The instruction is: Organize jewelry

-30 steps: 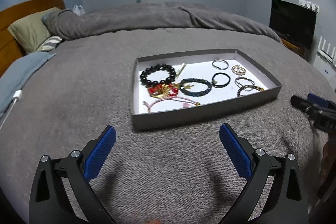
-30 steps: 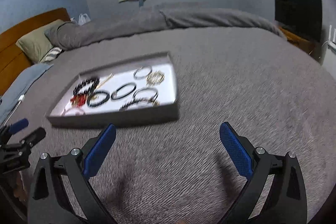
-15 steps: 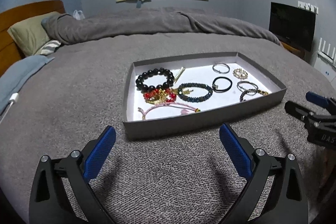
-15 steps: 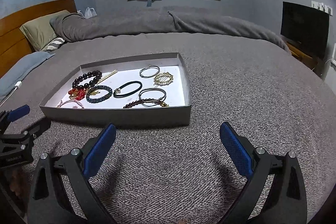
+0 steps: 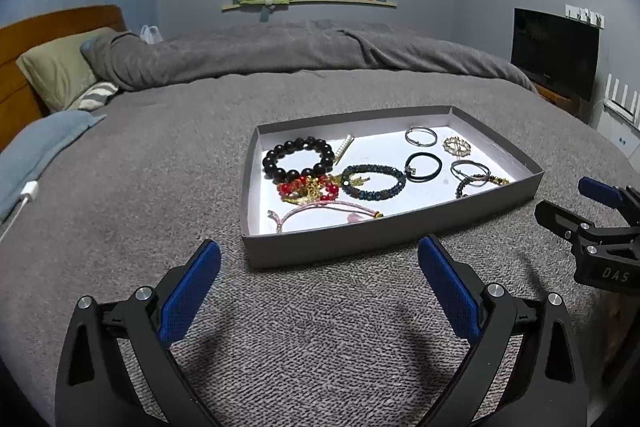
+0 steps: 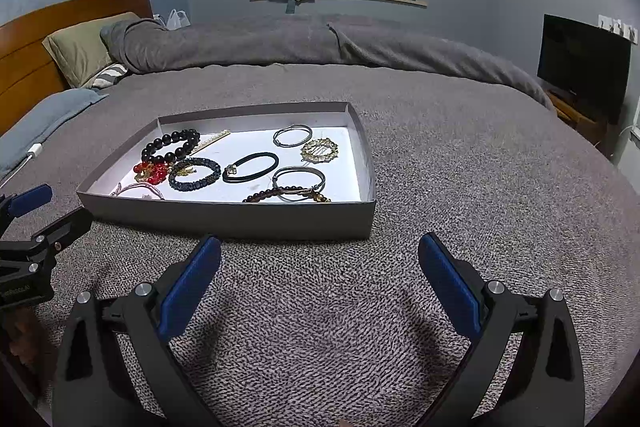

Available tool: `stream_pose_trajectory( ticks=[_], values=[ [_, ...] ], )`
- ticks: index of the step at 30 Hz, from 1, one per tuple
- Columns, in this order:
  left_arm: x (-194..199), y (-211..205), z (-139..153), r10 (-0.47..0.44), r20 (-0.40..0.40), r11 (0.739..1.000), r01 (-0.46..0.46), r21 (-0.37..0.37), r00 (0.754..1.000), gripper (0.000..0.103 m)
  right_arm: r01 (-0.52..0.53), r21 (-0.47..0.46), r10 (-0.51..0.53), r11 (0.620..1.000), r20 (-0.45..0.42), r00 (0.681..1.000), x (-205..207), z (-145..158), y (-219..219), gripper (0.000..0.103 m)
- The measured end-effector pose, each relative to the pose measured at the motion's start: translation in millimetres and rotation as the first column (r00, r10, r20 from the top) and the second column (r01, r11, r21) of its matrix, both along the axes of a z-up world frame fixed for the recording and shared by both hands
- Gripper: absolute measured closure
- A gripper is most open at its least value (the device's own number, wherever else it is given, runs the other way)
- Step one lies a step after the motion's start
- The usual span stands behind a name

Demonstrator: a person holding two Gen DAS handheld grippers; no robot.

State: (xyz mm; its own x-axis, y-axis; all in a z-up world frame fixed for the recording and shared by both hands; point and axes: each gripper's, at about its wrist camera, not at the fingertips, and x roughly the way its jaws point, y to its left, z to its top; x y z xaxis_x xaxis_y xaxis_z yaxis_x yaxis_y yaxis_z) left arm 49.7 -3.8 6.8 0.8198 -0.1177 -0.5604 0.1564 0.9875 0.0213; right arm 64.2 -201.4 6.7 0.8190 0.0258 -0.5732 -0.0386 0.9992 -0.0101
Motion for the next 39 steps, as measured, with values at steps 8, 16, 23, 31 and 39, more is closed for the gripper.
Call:
stream_pose_trajectory(
  ticks=[8,16,23,31,39],
  values=[
    [-0.6,0.0,-0.3,-0.002,-0.001,1.000,0.002,0.001,1.000,0.005,-0.002,0.000,0.002,1.000,-0.001,1.000,0.1,0.2,0.3,0.005],
    [-1.1,-0.3,-0.4,-0.003,-0.001,1.000,0.003,0.002,1.000,0.005,-0.002,0.000,0.002,1.000,0.000,1.000,-0.3,0.4,0.1,0.005],
    [-1.3,-0.5,-0.4,-0.004,0.001,1.000,0.004,0.003,1.000,0.005,-0.003,0.000,0.003,1.000,-0.001,1.000,-0.3,0.4,-0.1,0.005],
    [-1.7,-0.4,-1.3,-0.008,0.000,1.000,0.008,0.006,1.000,0.005,-0.003,0.000,0.003,1.000,0.000,1.000,-0.3,0.3,0.1,0.005],
    [-1.7,-0.6,-1.3,-0.008,0.000,1.000,0.008,0.006,1.000,0.005,-0.003,0.000,0.003,1.000,-0.001,1.000,-0.3,0.3,0.2,0.005]
  ],
)
